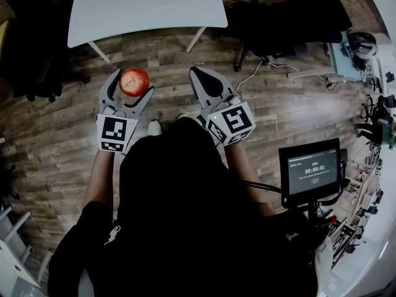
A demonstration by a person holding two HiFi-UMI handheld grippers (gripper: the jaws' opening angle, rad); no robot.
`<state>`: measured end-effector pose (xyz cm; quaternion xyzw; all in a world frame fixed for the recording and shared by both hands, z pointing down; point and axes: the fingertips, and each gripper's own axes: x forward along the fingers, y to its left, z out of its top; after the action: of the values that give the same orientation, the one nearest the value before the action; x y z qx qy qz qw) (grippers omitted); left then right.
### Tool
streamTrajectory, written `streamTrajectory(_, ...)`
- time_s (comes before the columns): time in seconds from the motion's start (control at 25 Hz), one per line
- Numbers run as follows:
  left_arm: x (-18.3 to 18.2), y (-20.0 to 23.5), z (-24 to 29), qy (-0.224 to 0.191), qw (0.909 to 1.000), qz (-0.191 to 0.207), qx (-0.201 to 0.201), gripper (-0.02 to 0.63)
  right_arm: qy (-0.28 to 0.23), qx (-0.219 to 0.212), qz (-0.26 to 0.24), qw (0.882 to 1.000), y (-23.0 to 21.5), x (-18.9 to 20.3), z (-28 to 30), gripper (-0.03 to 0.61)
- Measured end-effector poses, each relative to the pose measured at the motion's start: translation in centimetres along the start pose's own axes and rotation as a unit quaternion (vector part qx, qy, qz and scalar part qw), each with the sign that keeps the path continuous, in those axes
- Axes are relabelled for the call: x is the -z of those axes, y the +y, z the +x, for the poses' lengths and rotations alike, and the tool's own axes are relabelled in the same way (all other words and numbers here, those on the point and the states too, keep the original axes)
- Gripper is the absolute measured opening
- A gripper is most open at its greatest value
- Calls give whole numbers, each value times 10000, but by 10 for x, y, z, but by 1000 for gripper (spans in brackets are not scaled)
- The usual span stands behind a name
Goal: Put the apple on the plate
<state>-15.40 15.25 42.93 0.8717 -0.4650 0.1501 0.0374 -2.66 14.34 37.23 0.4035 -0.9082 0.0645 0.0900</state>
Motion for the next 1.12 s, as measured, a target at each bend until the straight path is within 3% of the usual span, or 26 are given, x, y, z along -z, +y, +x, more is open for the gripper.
streamTrajectory(0.56, 0, 15, -7, 32, 9999, -13, -151, 410, -60, -138, -22, 9999, 5, -7, 15, 3)
streamTrajectory(0.88, -17, 34, -20, -79, 9988, 178, -444, 410, -281, -341, -114, 9990, 15, -24, 27, 3)
streamTrajectory(1.12, -45, 61, 75, 68, 9983, 188, -554, 410, -340, -557, -22, 9979, -73, -36, 85, 3)
